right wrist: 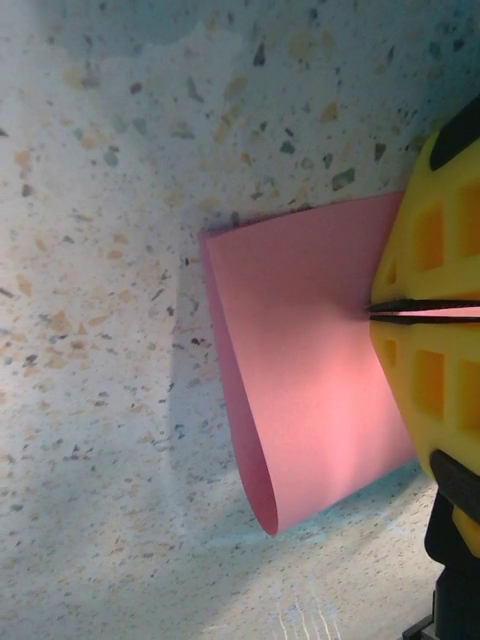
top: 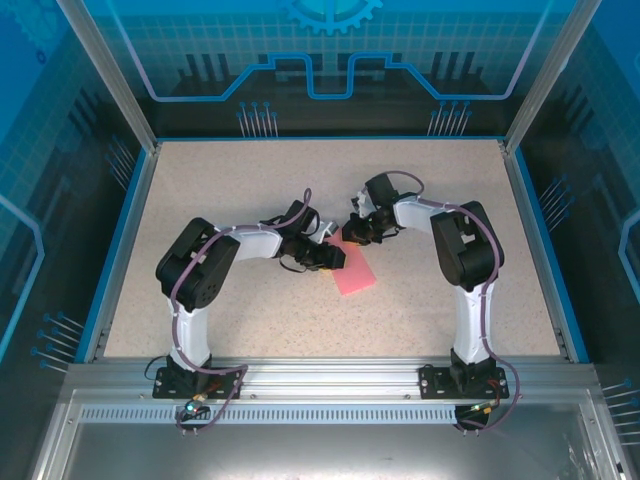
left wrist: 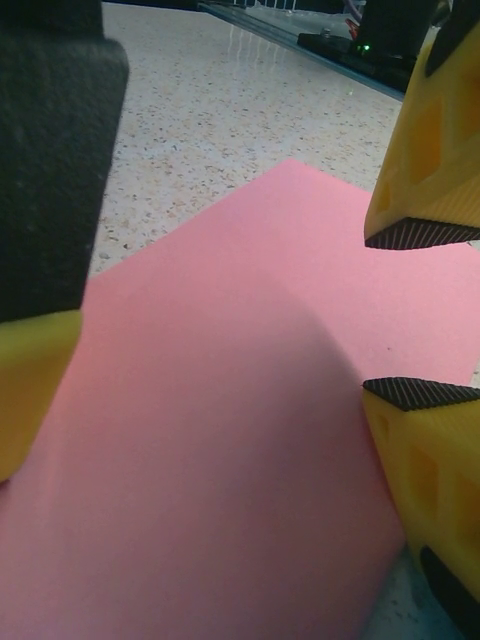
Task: Fold a paper plane with a square sheet of paper (fold left side to right side)
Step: Hold the square sheet of paper at the center of the table.
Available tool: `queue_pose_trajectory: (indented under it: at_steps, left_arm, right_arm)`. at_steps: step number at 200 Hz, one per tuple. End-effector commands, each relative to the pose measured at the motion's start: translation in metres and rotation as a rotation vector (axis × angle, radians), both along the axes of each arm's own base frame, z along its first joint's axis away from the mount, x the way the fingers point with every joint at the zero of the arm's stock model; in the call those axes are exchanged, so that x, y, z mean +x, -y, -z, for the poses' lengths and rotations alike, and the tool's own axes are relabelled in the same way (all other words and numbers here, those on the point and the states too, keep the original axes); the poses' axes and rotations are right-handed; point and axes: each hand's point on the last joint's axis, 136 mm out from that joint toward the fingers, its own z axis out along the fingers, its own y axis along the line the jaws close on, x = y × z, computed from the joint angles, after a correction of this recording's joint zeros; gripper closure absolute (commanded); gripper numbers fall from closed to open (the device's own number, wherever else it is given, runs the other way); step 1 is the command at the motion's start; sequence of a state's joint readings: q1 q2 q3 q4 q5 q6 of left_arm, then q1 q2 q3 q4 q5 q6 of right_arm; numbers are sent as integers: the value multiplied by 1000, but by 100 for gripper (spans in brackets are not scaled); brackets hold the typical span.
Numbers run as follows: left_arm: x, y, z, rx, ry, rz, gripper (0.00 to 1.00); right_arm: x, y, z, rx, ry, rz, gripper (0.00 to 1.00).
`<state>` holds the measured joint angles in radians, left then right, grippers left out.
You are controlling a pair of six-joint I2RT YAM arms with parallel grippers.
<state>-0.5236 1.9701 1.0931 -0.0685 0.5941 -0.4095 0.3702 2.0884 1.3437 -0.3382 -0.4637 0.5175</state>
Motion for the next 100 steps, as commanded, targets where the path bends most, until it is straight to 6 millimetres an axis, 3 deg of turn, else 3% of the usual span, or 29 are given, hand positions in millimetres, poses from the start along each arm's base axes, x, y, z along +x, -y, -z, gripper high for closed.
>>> queue_pose_trajectory:
  at_steps: [1, 23, 37, 47, 69, 100]
  left_arm:
    - [-11, -11, 28, 85, -57, -27, 58]
    - [-13, -13, 33, 89, -69, -37, 58]
    - [-12, -13, 35, 93, -74, -41, 58]
    - [-12, -13, 34, 95, -74, -40, 58]
    - [-13, -14, 34, 105, -70, -40, 58]
    - [-12, -15, 32, 110, -68, -42, 58]
  right_arm:
    - [15, 7, -44, 41, 118, 17, 80]
    - [12, 23, -68, 33, 172, 32, 67]
    - [1, 35, -75, 16, 170, 29, 66]
    - [-12, 43, -77, 3, 151, 17, 68]
    - [-45, 52, -76, -15, 105, -37, 84]
    - [-85, 41, -65, 22, 38, -84, 91]
